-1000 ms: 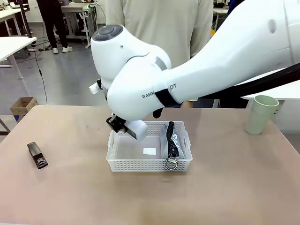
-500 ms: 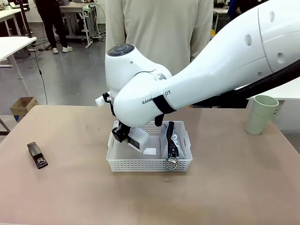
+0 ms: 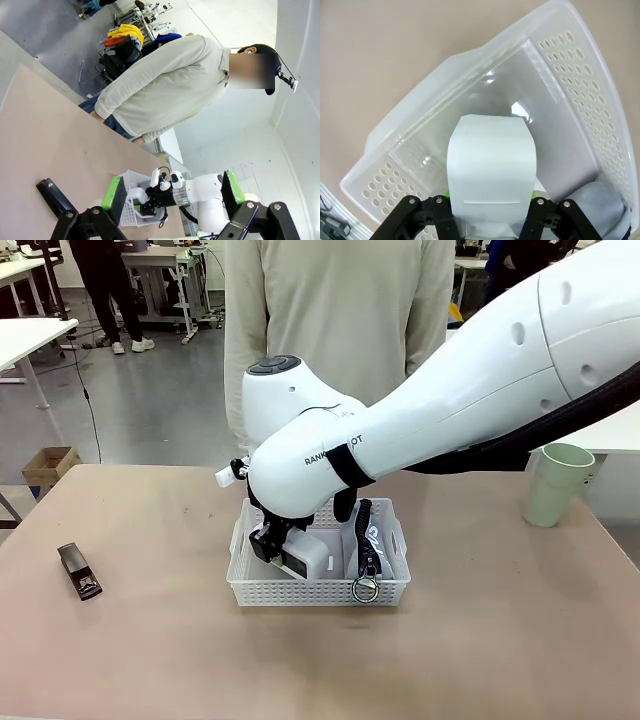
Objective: Efficiently arrange items inside the basket to fit them all.
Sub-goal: Pick up the Digital clock and place it inside the Organizing basket.
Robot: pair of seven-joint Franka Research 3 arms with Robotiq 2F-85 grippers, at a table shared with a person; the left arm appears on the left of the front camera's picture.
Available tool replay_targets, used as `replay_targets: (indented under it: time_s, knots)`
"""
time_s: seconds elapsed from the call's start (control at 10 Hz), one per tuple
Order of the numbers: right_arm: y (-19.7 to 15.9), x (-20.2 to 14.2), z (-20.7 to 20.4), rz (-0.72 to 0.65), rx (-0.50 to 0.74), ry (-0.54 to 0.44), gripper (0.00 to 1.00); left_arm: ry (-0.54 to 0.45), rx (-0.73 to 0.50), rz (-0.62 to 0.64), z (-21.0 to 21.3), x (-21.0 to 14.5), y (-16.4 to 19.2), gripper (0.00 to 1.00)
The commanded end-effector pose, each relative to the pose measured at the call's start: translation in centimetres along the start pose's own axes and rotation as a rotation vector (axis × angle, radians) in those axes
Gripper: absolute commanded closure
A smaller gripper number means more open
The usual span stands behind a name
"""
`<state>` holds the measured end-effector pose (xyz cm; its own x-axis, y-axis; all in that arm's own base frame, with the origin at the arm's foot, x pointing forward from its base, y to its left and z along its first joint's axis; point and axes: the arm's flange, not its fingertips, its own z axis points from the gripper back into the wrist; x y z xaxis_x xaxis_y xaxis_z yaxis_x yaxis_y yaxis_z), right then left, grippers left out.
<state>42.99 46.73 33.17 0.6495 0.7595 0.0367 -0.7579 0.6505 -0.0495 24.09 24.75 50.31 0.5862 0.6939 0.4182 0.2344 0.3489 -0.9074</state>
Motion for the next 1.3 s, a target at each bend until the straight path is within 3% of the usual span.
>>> replay_targets:
  time_s: [0.0,0.1,0.2,0.6,0.8,1.0,1.2]
  knots:
    - [-0.9,-1.0,0.5,0.012,0.021,0.008,0.48,-0.011,-0.021,-0.02,0.0,0.0,-0.1,0.0]
    - [-0.8,-1.2,0.4,0.019,0.014,0.015,0.48,-0.011,-0.021,-0.02,0.0,0.0,-0.1,0.0]
    - [-0.7,-1.5,0.4,0.021,-0.008,0.013,0.0,-0.011,-0.021,-0.02,0.0,0.0,-0.1,0.0]
    - [-1.4,-2.2,1.9,0.007,-0.021,0.006,0.0,-0.011,-0.021,-0.02,0.0,0.0,-0.1,0.0]
    - [-2.2,-3.8,5.6,-0.045,-0.033,-0.035,0.0,-0.011,-0.021,-0.02,0.0,0.0,-0.1,0.0]
    - [-4.8,-8.2,12.2,-0.198,0.0,-0.016,0.0,-0.011,-0.021,-0.02,0.0,0.0,-0.1,0.0]
    - [-8.3,-14.5,16.6,-0.241,0.181,-0.001,0.0,-0.011,-0.021,-0.02,0.0,0.0,-0.1,0.0]
